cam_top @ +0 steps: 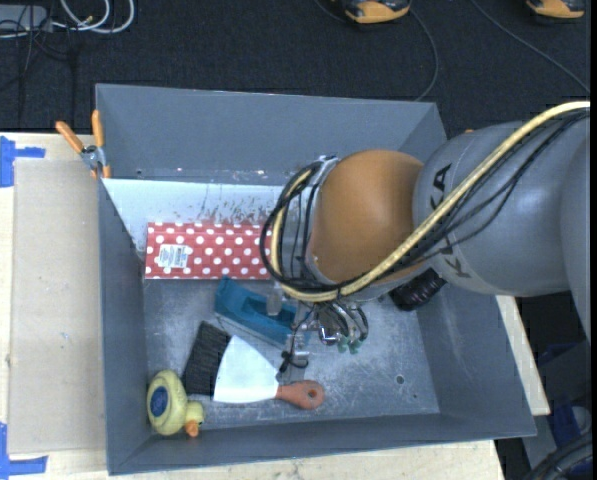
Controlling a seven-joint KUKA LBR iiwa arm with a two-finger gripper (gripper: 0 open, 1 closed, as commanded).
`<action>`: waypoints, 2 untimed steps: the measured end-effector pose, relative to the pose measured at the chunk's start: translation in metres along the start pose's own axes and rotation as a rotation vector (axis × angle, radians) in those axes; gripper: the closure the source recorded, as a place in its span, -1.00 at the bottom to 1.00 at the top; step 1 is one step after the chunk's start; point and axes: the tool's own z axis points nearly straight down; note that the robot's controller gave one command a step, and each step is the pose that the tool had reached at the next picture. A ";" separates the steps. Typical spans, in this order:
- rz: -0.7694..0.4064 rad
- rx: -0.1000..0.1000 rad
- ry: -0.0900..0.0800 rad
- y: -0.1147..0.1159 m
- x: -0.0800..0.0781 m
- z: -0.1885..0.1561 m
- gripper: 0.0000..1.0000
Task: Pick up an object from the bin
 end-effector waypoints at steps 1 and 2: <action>0.004 -0.001 -0.007 -0.001 -0.002 -0.004 -1.00; 0.053 -0.002 -0.009 -0.016 -0.044 0.062 -1.00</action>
Offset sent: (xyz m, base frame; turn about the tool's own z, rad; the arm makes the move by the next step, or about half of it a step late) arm 0.0606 -0.0253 -0.0984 0.0761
